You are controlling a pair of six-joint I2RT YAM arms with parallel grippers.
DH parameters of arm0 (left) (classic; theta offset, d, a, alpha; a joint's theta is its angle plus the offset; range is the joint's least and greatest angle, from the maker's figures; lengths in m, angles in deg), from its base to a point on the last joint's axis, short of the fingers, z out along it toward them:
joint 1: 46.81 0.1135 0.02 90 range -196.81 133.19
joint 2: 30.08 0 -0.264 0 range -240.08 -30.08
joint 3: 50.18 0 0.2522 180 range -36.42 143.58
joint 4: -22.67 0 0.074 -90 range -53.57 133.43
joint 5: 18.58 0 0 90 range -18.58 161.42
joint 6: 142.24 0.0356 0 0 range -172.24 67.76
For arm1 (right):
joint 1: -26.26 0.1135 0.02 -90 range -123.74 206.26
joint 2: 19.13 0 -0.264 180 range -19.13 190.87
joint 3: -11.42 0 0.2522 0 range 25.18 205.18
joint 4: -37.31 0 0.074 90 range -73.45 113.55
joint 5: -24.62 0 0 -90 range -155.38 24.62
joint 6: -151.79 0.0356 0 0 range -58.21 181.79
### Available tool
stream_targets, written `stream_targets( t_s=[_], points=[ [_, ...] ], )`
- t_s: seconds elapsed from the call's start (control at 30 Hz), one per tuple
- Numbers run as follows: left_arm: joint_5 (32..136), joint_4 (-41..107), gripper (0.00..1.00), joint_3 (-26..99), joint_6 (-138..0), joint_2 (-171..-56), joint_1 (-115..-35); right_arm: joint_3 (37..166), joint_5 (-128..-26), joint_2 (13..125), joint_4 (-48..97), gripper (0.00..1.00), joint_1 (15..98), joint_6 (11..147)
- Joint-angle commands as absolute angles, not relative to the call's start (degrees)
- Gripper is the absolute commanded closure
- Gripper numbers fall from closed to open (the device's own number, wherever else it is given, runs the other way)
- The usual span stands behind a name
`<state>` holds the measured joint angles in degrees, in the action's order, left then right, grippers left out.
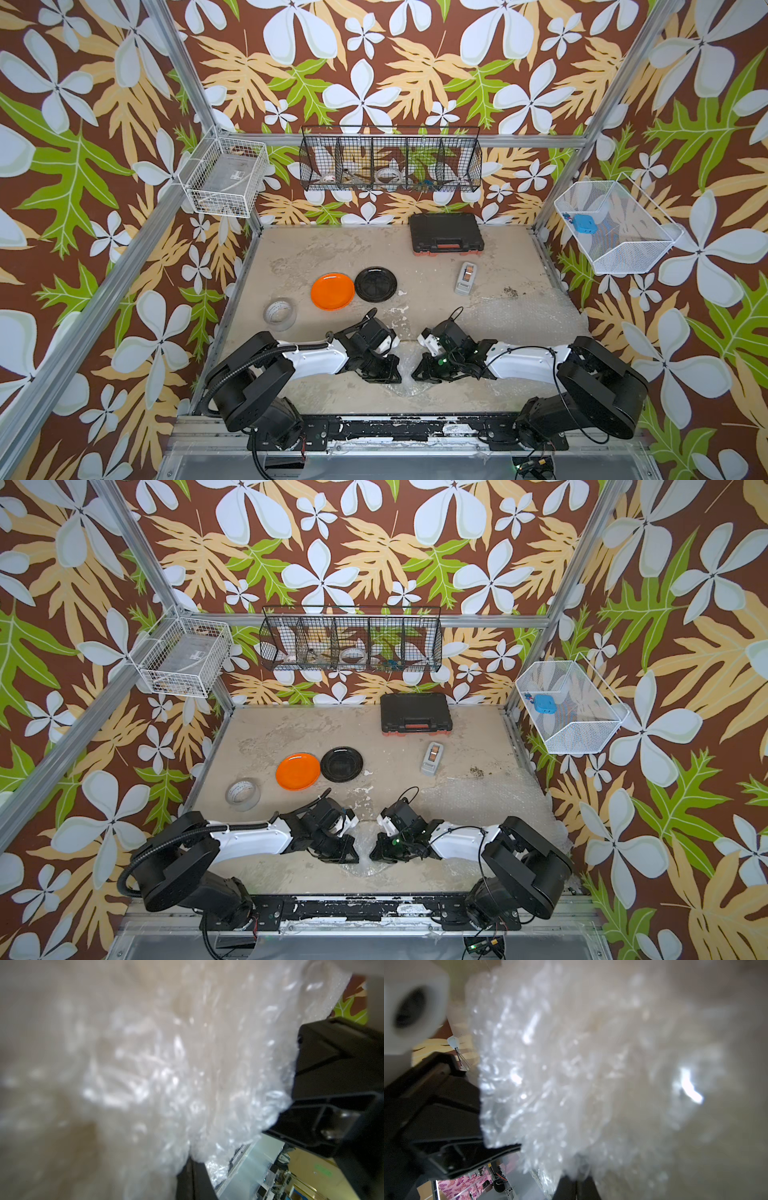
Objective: Wrap dinner plates in bubble wrap
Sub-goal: Wrap the plate in the bubble wrap.
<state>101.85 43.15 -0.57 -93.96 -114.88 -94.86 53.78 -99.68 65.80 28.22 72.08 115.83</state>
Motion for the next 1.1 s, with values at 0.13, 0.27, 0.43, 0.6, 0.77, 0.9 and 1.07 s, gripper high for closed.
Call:
stream_targets(
  t_s=[0.13,0.27,0.43,0.6,0.77,0.9,1.07],
  points=[
    [107.9,41.6,1.00,-0.6,-98.1,-112.0,-95.2,53.2,-99.4,67.2,30.1,1.00,72.1,117.4],
    [110.0,36.5,1.00,-4.0,-98.5,-117.4,-97.0,53.3,-99.4,67.1,30.3,1.00,72.0,117.6],
    [108.5,33.6,1.00,-7.1,-97.8,-123.4,-97.9,53.6,-99.4,66.3,29.4,1.00,71.9,117.6],
    [101.1,42.1,1.00,-6.8,-93.1,-126.5,-97.8,57.6,-93.6,62.1,18.9,1.00,71.3,114.0],
    [99.9,42.3,1.00,-7.6,-93.1,-127.9,-97.8,61.5,-93.1,57.4,13.2,1.00,71.4,113.0],
    [99.6,41.9,1.00,-7.6,-93.8,-128.0,-97.8,60.6,-98.9,57.2,19.5,1.00,73.1,115.8],
    [99.3,42.0,1.00,-7.6,-94.9,-126.4,-97.9,56.1,-101.8,62.1,25.1,1.00,74.2,118.0]
  ],
)
